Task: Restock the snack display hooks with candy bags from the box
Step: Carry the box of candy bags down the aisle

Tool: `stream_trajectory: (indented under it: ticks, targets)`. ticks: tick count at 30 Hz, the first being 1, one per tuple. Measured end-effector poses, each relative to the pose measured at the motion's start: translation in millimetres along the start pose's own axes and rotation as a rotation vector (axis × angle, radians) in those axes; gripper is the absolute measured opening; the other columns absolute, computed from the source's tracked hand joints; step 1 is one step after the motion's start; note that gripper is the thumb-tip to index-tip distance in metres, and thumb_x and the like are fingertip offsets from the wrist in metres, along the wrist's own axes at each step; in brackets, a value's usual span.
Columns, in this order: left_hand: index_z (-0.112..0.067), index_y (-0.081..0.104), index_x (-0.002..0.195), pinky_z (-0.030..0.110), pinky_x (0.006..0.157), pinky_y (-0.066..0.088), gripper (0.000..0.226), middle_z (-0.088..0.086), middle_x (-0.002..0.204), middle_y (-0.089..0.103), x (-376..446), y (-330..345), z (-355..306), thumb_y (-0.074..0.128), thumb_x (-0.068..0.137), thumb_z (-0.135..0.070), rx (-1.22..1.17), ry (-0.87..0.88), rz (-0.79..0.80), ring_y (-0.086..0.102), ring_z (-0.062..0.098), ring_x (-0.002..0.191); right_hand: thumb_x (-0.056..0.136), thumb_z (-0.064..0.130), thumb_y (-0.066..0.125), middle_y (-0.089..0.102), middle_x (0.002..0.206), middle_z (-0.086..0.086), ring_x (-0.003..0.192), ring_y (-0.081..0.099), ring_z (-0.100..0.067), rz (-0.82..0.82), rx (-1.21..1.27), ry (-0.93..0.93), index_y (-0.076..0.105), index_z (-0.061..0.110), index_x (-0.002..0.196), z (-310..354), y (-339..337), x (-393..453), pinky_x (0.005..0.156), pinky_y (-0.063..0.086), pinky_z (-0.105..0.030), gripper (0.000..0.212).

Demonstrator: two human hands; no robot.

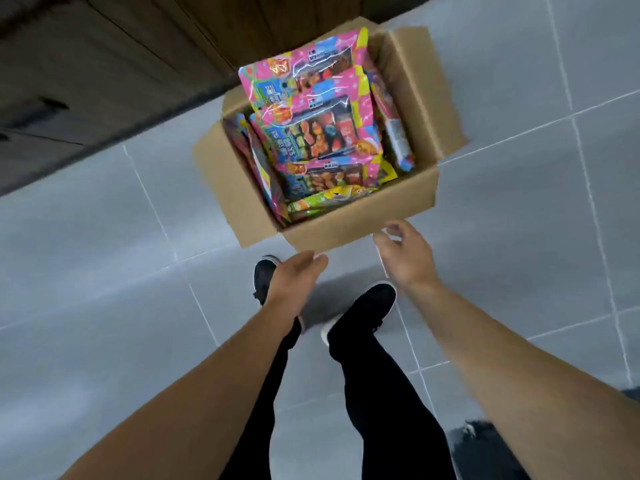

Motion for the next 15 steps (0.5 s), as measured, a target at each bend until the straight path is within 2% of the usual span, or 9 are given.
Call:
stream_trajectory:
  ticks: [1, 2, 4, 5, 7, 9, 10, 13, 15]
  targets:
    - [-0.034, 0.06, 0.066, 0.038, 0.081, 0.046, 0.02, -0.003, 0.082, 0.057, 18, 7, 6, 0.062, 0.074, -0.053, -0.09, -0.023, 0.017, 0.055, 0.021, 0.084, 0.091, 0.035, 0.059, 0.063, 0.121, -0.002, 0.111, 0.058, -0.023, 0.0, 0.037, 0.024, 0.062, 0.014, 0.123, -3, 5, 14, 0.093, 0.041, -0.031, 0.038]
    - [-0.038, 0.064, 0.074, 0.038, 0.084, 0.049, 0.015, -0.005, 0.091, 0.063, 36, 14, 13, 0.063, 0.075, -0.053, -0.173, -0.078, 0.05, 0.061, 0.02, 0.088, 0.088, 0.039, 0.059, 0.065, 0.11, -0.002, 0.104, 0.058, -0.025, -0.008, 0.083, 0.057, 0.065, 0.016, 0.112, -7, 10, 30, 0.088, 0.041, -0.031, 0.034]
    - [-0.036, 0.065, 0.106, 0.038, 0.089, 0.052, 0.023, -0.008, 0.117, 0.065, 76, 30, 28, 0.062, 0.086, -0.047, -0.325, -0.175, 0.078, 0.064, 0.015, 0.1, 0.069, 0.05, 0.059, 0.062, 0.09, 0.0, 0.096, 0.058, -0.028, -0.05, 0.226, 0.148, 0.062, 0.021, 0.087, -20, 18, 70, 0.087, 0.045, -0.035, 0.034]
    - [-0.031, 0.062, 0.117, 0.037, 0.087, 0.053, 0.031, -0.007, 0.121, 0.064, 94, 37, 32, 0.062, 0.089, -0.045, -0.421, -0.222, 0.071, 0.064, 0.017, 0.103, 0.061, 0.053, 0.058, 0.062, 0.092, 0.0, 0.098, 0.06, -0.029, -0.075, 0.309, 0.205, 0.059, 0.024, 0.082, -26, 24, 88, 0.091, 0.049, -0.041, 0.036]
    - [-0.024, 0.057, 0.127, 0.037, 0.08, 0.054, 0.044, -0.003, 0.123, 0.063, 120, 49, 36, 0.061, 0.091, -0.048, -0.579, -0.295, 0.065, 0.064, 0.023, 0.107, 0.065, 0.052, 0.062, 0.063, 0.104, -0.003, 0.099, 0.062, -0.025, -0.082, 0.494, 0.305, 0.059, 0.025, 0.091, -37, 35, 120, 0.09, 0.055, -0.043, 0.037]
    - [-0.021, 0.049, 0.136, 0.04, 0.08, 0.053, 0.056, 0.003, 0.129, 0.059, 145, 60, 40, 0.059, 0.091, -0.052, -0.734, -0.36, 0.07, 0.062, 0.03, 0.11, 0.082, 0.046, 0.063, 0.061, 0.106, -0.003, 0.085, 0.061, -0.019, -0.074, 0.666, 0.382, 0.059, 0.02, 0.112, -40, 48, 147, 0.072, 0.058, -0.035, 0.04]
    - [-0.02, 0.044, 0.14, 0.043, 0.081, 0.053, 0.063, 0.006, 0.132, 0.057, 153, 62, 42, 0.059, 0.09, -0.054, -0.817, -0.389, 0.067, 0.061, 0.033, 0.111, 0.086, 0.047, 0.062, 0.061, 0.106, -0.002, 0.084, 0.061, -0.017, -0.062, 0.721, 0.415, 0.057, 0.019, 0.119, -42, 50, 157, 0.069, 0.057, -0.034, 0.044]
    - [-0.016, 0.04, 0.143, 0.048, 0.079, 0.056, 0.074, 0.012, 0.129, 0.057, 182, 62, 48, 0.063, 0.086, -0.057, -1.025, -0.447, 0.032, 0.063, 0.04, 0.105, 0.088, 0.057, 0.058, 0.061, 0.107, -0.003, 0.095, 0.063, -0.022, -0.071, 0.828, 0.478, 0.052, 0.022, 0.123, -48, 54, 188, 0.083, 0.056, -0.04, 0.05]
    - [-0.01, 0.046, 0.137, 0.049, 0.076, 0.058, 0.068, 0.016, 0.12, 0.06, 198, 58, 49, 0.066, 0.087, -0.051, -1.09, -0.462, -0.003, 0.065, 0.042, 0.098, 0.088, 0.057, 0.058, 0.061, 0.107, -0.005, 0.094, 0.064, -0.023, -0.083, 0.845, 0.473, 0.052, 0.023, 0.124, -49, 47, 204, 0.086, 0.056, -0.042, 0.05]
Point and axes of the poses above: each hand's wrist, its own x-axis towards the middle knuckle, its own y-axis out of the palm, z = x × y, the point moved 5 cm from there along x, towards the middle knuckle
